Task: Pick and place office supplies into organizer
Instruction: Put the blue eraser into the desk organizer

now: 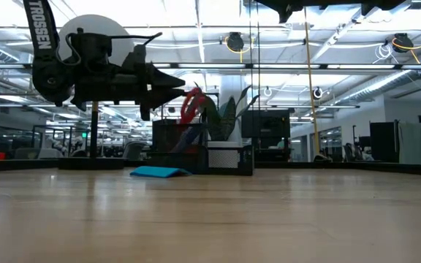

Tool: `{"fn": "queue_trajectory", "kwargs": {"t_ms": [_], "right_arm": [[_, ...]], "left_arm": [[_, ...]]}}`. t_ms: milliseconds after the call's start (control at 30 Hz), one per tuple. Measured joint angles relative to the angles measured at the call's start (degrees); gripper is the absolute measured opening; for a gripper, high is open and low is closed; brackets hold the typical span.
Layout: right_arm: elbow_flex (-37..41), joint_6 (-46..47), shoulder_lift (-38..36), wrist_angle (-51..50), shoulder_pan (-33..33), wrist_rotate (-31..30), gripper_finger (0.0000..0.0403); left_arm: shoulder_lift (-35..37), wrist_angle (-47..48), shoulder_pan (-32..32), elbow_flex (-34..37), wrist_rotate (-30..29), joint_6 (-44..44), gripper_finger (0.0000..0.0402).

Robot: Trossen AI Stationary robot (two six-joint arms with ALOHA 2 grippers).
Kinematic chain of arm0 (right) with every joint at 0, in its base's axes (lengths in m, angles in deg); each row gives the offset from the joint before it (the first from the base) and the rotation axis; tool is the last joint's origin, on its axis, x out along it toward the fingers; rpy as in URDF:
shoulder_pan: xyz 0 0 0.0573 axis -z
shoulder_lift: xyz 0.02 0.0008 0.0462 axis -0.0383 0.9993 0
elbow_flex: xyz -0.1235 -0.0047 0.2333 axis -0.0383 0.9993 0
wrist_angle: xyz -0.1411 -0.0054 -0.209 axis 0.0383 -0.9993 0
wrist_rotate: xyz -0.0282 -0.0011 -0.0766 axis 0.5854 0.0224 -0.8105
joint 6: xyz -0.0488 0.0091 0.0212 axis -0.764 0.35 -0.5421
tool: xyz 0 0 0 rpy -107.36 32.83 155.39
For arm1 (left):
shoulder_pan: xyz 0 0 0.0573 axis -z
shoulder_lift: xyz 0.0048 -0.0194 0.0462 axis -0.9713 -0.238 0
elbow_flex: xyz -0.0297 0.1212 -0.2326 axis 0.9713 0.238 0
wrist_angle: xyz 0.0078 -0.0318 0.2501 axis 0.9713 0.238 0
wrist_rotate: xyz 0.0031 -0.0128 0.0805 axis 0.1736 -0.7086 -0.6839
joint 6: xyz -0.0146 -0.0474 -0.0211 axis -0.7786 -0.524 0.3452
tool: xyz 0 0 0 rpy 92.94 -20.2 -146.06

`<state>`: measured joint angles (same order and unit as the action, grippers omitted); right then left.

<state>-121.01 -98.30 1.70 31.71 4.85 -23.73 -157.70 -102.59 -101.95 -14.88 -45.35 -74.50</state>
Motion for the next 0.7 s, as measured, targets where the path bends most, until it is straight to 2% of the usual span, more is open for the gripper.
{"fn": "queue_trajectory", "kwargs": {"t_ms": [200,300,500,700], "right_arm": [[0.00,0.00,0.00,0.02,0.00,0.00,0.0000],[0.00,-0.54,0.00,0.00,-0.01,-0.02,0.0000],[0.00,-1.09,0.00,-0.35,0.00,0.00,0.0000],[0.00,-1.27,0.00,-0.37,0.00,0.00,0.0000]], "left_arm": [[1.37,-0.01,0.00,-0.05,0.22,-0.85,0.0182],[3.20,0.36,0.00,-0.09,3.35,0.09,0.0195],[8.42,0.69,0.23,-0.09,10.81,0.23,0.0199],[14.73,9.09,1.53,-0.09,15.39,2.05,0.0200]]}}
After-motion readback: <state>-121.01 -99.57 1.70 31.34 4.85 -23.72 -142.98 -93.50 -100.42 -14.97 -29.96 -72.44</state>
